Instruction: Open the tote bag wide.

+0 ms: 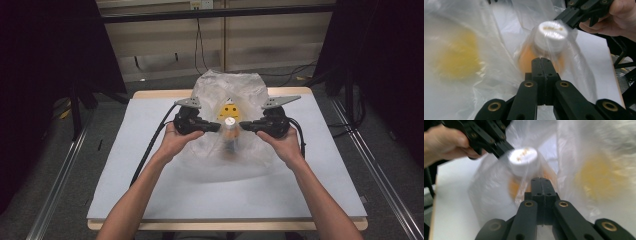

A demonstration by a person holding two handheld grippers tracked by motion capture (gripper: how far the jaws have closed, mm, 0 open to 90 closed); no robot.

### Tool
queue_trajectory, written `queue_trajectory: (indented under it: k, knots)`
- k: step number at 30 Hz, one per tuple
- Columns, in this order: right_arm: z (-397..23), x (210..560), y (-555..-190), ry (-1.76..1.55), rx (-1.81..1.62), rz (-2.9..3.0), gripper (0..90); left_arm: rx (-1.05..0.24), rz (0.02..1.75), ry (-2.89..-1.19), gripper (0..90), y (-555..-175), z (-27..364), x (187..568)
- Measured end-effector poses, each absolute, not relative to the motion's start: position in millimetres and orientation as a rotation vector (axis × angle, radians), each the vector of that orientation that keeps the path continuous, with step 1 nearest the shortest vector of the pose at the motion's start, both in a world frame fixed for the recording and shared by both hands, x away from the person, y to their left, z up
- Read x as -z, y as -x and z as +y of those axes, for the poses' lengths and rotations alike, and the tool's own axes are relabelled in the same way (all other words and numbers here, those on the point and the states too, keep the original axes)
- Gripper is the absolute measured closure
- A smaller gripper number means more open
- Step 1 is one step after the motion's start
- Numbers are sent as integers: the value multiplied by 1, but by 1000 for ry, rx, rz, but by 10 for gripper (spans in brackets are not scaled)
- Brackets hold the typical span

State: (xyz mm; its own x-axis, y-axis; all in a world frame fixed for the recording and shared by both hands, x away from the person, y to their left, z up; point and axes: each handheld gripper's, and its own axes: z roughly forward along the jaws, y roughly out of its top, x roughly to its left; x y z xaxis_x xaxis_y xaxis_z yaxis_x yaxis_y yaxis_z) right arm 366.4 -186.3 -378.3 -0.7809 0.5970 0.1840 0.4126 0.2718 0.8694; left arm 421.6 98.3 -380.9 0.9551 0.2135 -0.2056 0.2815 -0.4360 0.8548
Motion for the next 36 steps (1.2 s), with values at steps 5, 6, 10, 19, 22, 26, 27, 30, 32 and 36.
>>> queue_trajectory:
  k: [5, 6, 10, 19, 22, 26, 27, 30, 32, 36]
  knots:
    - [-186, 377, -362, -923, -1516, 2399, 900, 83, 309, -2056, 900, -413, 98, 377]
    - [-186, 378, -361, -923, -1510, 2405, 900, 85, 310, -2067, 900, -412, 97, 379]
    - [-183, 390, -357, -929, -1470, 2429, 900, 85, 315, -2095, 900, -407, 94, 390]
    - [-185, 422, -356, -982, -1390, 2495, 900, 110, 371, -2183, 900, -406, 102, 428]
    - [-185, 430, -357, -998, -1377, 2487, 900, 122, 378, -2200, 900, -409, 104, 438]
    - [-189, 445, -363, -1048, -1359, 2487, 900, 134, 410, -2215, 900, -409, 106, 456]
    - [-189, 449, -364, -1054, -1354, 2496, 900, 144, 424, -2218, 900, -409, 106, 460]
    - [-189, 456, -365, -1067, -1323, 2505, 900, 147, 440, -2257, 900, -411, 108, 474]
    - [-191, 462, -366, -1088, -1307, 2508, 900, 130, 451, -2314, 900, -412, 108, 479]
    - [-191, 471, -366, -1101, -1235, 2537, 900, 161, 478, -2264, 900, -413, 111, 486]
